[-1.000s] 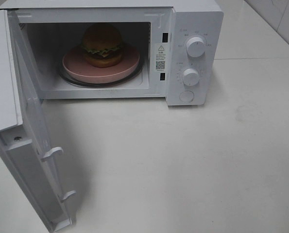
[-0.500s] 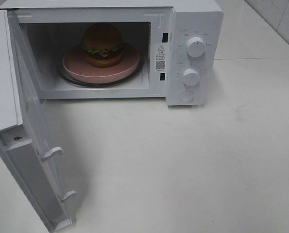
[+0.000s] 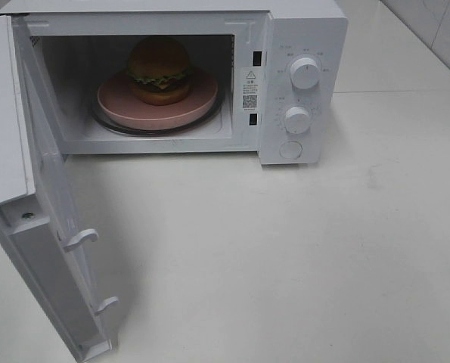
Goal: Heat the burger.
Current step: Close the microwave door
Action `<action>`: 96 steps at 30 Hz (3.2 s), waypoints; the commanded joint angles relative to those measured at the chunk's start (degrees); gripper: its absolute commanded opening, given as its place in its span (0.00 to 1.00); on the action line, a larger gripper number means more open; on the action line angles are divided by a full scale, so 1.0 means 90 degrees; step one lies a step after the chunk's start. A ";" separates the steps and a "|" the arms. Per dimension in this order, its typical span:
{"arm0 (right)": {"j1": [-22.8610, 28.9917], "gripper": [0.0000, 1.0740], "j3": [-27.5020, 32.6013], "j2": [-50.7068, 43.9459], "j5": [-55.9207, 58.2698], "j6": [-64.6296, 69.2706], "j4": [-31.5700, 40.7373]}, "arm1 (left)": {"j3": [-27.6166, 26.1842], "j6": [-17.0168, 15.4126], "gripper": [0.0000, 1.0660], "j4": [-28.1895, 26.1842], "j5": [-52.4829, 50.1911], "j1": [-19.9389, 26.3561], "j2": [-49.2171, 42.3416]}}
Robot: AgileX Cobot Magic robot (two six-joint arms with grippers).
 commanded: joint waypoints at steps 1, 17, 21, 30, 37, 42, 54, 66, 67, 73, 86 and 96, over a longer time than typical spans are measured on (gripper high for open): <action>-0.0261 0.66 0.0032 -0.0210 -0.0153 -0.0038 -0.0032 | 0.0000 -0.0032 0.94 -0.0025 0.0006 0.0032 -0.0108; -0.1101 0.66 0.0357 -0.1458 -0.0605 -0.0045 0.0032 | 0.0000 -0.0032 0.94 -0.0032 0.0006 0.0032 -0.0108; -0.1101 0.66 0.0357 -0.1649 -0.0605 -0.0045 0.0032 | 0.0000 -0.0032 0.94 -0.0032 0.0006 0.0032 -0.0108; -0.1101 0.66 0.0357 -0.1897 -0.0605 -0.0051 0.0038 | 0.0000 -0.0032 0.94 -0.0032 0.0006 0.0032 -0.0102; -0.1101 0.66 0.0357 -0.1897 -0.0605 -0.0051 0.0045 | 0.0000 -0.0032 0.94 -0.0032 0.0006 0.0032 -0.0102; -0.1101 0.66 0.0357 -0.1897 -0.0605 -0.0051 0.0045 | 0.0000 -0.0032 0.94 -0.0032 0.0006 0.0032 -0.0102; -0.1101 0.66 0.0357 -0.1897 -0.0605 -0.0051 0.0045 | 0.0000 -0.0032 0.94 -0.0032 0.0006 0.0032 -0.0102; -0.1101 0.66 0.0357 -0.1897 -0.0605 -0.0051 0.0045 | 0.0000 -0.0032 0.94 -0.0032 0.0006 0.0032 -0.0102; -0.1101 0.66 0.0357 -0.1897 -0.0605 -0.0051 0.0045 | 0.0000 -0.0032 0.94 -0.0032 0.0006 0.0032 -0.0102; -0.1101 0.66 0.0357 -0.1897 -0.0605 -0.0051 0.0045 | 0.0000 -0.0038 0.94 -0.0032 0.0006 0.0032 -0.0102; -0.1101 0.66 0.0357 -0.1897 -0.0605 -0.0051 0.0045 | -0.0376 -0.0045 0.83 0.0025 -0.0388 0.0032 0.0439; -0.1101 0.66 0.0357 -0.1897 -0.0605 -0.0051 0.0038 | -0.0369 -0.0032 0.09 -0.0006 -0.1254 0.0032 0.1553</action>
